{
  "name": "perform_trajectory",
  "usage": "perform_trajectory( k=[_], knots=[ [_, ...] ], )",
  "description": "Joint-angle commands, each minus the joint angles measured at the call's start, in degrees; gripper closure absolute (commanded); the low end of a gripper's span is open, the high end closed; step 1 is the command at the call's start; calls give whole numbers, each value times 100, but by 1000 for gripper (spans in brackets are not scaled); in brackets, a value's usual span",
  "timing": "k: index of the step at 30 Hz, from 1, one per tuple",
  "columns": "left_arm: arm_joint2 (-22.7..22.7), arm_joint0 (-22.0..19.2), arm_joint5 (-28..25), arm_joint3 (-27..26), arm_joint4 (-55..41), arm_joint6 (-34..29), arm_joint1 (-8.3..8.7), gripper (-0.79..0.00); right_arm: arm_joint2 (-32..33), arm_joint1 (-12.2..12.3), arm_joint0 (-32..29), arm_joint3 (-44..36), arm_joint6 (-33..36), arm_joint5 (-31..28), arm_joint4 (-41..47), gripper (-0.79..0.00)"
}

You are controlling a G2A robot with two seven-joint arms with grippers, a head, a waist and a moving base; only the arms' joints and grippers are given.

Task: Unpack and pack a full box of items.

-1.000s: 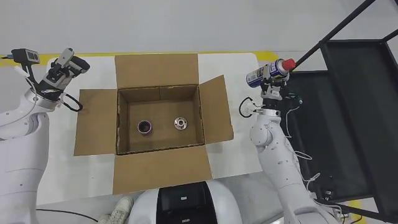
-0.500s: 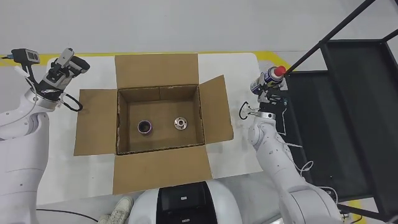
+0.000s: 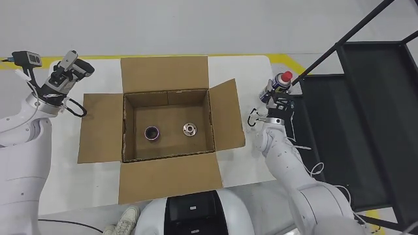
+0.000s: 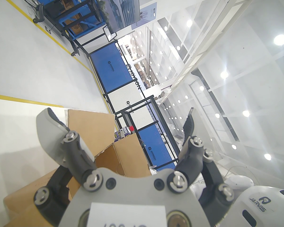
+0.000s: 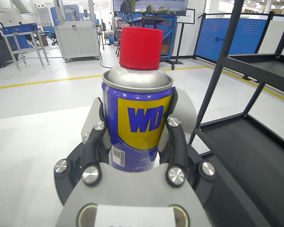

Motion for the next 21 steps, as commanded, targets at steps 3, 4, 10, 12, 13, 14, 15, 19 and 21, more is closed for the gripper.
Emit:
perform_trajectory(
  k=[3,4,10,12,13,14,15,19,21],
  knots=[
    [0,0,0,0,0,0,0,-785,-53,-9,98,201,-134,126,-111,0],
    [0,0,0,0,0,0,0,-785,-52,-14,121,250,-133,132,-90,0],
    [0,0,0,0,0,0,0,-785,-97,-77,241,484,31,191,25,0],
    [0,0,0,0,0,0,0,-785,-100,-97,270,524,94,168,93,0],
    [0,0,0,0,0,0,0,-785,-107,-105,279,539,99,166,102,0],
    [0,0,0,0,0,0,0,-785,-113,-111,286,556,108,165,114,0],
    [0,0,0,0,0,0,0,-785,-117,-115,292,568,107,164,120,0],
    [0,0,0,0,0,0,0,-785,-127,-121,309,622,98,182,138,0],
    [0,0,0,0,0,0,0,-785,-126,-119,315,645,98,189,145,-6]
  ],
)
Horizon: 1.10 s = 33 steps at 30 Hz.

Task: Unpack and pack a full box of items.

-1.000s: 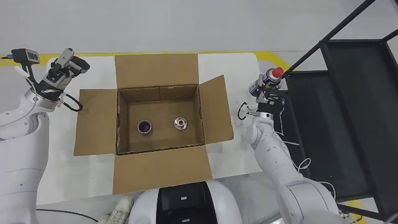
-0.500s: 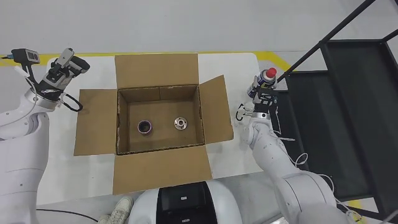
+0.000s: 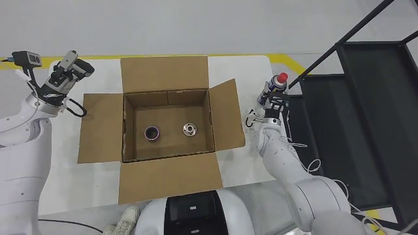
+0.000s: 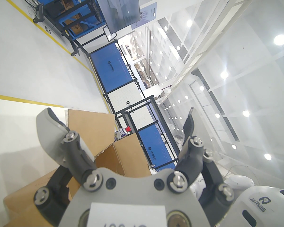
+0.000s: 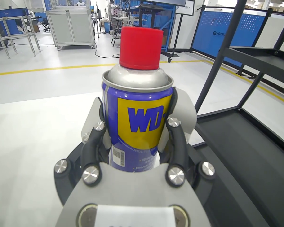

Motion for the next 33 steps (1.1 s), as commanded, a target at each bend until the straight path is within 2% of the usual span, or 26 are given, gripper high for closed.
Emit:
perform_trajectory(
  k=[1,5,7,8,10,24,33],
  knots=[
    [0,0,0,0,0,0,0,-785,0,6,9,25,2,12,-2,-256],
    [0,0,0,0,0,0,0,-785,-15,8,16,56,-2,31,-17,-280],
    [0,0,0,0,0,0,0,-785,-20,8,13,68,-12,48,-16,-354],
    [0,0,0,0,0,0,0,-785,-27,5,7,73,-14,57,-20,-545],
    [0,0,0,0,0,0,0,-785,-37,1,-5,82,-11,75,-20,-785],
    [0,0,0,0,0,0,0,-785,-24,-13,-277,-200,-349,2,132,-785],
    [0,0,0,0,0,0,0,-785,36,72,-809,-1199,-502,-50,-13,-785]
  ],
)
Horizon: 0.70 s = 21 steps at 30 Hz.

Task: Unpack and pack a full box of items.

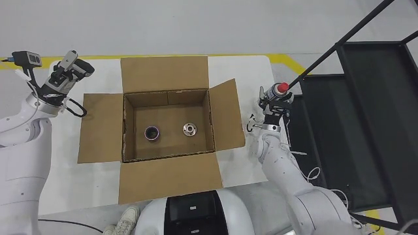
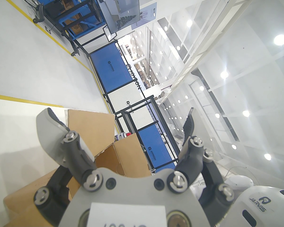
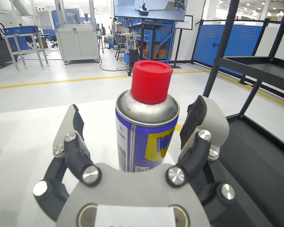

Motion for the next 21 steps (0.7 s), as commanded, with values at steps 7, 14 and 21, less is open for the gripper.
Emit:
perform_trajectory(
  k=[7,14,21],
  knots=[
    [0,0,0,0,0,0,0,-785,417,225,-1014,-2188,858,149,-214,-785],
    [0,0,0,0,0,0,0,-785,794,388,-2329,-4655,2434,62,-580,-785],
    [0,0,0,0,0,0,0,-785,1073,456,-3082,-6020,3340,-92,-631,-785]
  ],
)
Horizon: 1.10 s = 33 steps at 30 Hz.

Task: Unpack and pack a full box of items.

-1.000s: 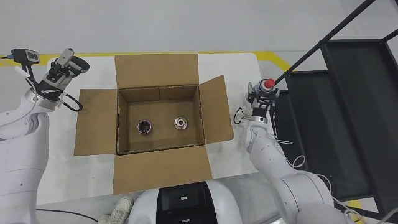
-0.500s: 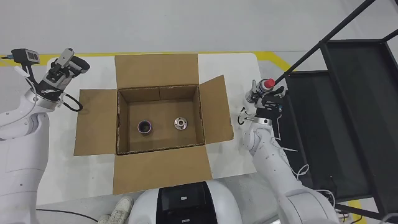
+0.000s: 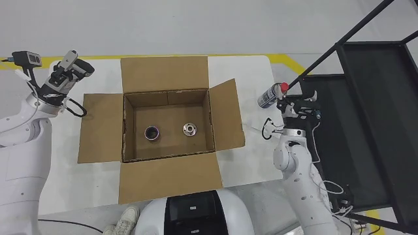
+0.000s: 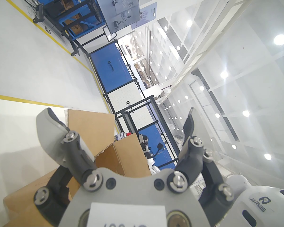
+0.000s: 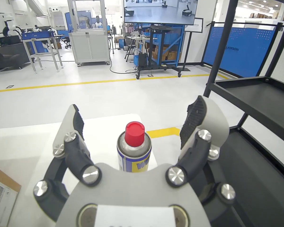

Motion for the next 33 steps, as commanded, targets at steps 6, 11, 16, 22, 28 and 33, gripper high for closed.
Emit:
perform_trajectory(
  k=[6,11,16,22,28,33],
  knots=[
    [0,0,0,0,0,0,0,-785,279,32,-303,-547,516,-277,373,-785],
    [0,0,0,0,0,0,0,-785,546,65,-455,-710,620,-595,641,-785],
    [0,0,0,0,0,0,0,-785,783,94,-550,-750,649,-901,868,-785],
    [0,0,0,0,0,0,0,-785,916,108,-790,-1267,982,-1298,1356,-785],
    [0,0,0,0,0,0,0,-785,868,111,-1204,-2385,1994,-1499,1960,-785],
    [0,0,0,0,0,0,0,-785,862,144,-1433,-3177,3113,-1739,2518,-785]
  ],
)
